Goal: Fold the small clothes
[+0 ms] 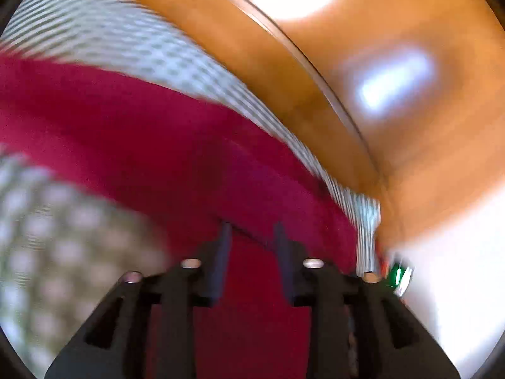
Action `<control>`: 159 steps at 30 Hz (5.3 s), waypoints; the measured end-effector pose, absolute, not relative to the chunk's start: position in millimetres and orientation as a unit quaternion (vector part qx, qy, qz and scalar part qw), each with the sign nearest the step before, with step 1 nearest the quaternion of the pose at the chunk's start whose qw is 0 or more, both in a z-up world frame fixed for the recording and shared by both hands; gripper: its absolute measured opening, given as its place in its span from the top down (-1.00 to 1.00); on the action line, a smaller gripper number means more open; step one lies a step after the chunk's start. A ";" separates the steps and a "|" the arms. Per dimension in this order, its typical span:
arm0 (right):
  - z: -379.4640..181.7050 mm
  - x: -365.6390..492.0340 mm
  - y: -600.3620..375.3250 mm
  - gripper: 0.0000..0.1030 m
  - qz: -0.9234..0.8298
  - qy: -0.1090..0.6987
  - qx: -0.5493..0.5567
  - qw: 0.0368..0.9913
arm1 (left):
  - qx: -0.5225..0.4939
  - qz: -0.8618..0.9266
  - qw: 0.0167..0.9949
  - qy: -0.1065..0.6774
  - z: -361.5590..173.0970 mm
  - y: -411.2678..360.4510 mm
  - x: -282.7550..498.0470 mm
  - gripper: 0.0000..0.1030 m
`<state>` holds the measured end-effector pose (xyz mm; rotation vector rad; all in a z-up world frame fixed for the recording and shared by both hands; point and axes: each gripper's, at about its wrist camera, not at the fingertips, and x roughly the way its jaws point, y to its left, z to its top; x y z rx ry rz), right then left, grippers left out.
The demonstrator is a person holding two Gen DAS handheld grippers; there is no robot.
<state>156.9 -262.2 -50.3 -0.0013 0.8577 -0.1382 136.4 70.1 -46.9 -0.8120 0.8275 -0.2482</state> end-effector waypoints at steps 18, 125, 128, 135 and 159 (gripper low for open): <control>-50.3 156.2 -260.1 -0.95 -0.074 0.414 -0.010 0.907 | -0.524 0.190 0.772 0.306 -80.6 323.4 89.9 0.83; -58.2 174.0 -267.1 -0.69 -0.036 0.402 0.050 0.914 | -0.122 -0.120 0.896 0.410 -69.0 -25.6 210.5 0.19; -57.9 175.1 -267.2 -0.69 -0.036 0.402 0.050 0.914 | -0.119 -0.110 0.896 0.413 -53.3 -26.8 197.2 0.15; -44.9 171.3 -257.8 -0.75 -0.061 0.409 0.016 0.910 | -0.096 -0.109 0.898 0.414 -58.1 -29.4 156.7 -0.01; -38.0 90.1 -256.9 -0.95 -0.055 0.429 -0.030 0.901 | -0.103 -0.095 0.899 0.414 -51.2 40.3 57.8 -0.10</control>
